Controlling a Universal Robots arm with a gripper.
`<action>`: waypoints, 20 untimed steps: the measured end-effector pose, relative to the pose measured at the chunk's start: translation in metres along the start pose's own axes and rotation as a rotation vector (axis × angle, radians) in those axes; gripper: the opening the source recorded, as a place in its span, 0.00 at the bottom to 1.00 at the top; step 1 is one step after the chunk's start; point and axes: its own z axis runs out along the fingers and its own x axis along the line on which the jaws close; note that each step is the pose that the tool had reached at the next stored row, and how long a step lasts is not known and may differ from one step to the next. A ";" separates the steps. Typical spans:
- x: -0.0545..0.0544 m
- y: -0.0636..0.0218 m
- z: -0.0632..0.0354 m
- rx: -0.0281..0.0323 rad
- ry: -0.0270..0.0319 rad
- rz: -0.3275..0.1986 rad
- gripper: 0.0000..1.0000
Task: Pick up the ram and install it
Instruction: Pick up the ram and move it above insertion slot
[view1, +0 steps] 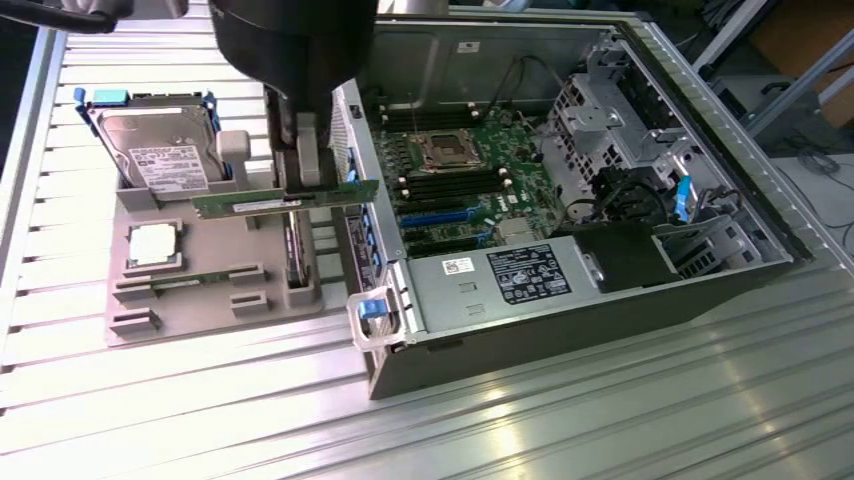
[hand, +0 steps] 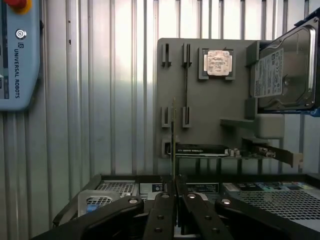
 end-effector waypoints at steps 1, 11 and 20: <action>0.000 -0.0053 -0.0001 0.0000 0.0000 0.000 0.12; 0.000 -0.0517 -0.0015 0.0000 0.0000 0.000 0.12; 0.000 -0.1072 -0.0031 0.0000 0.0000 0.000 0.12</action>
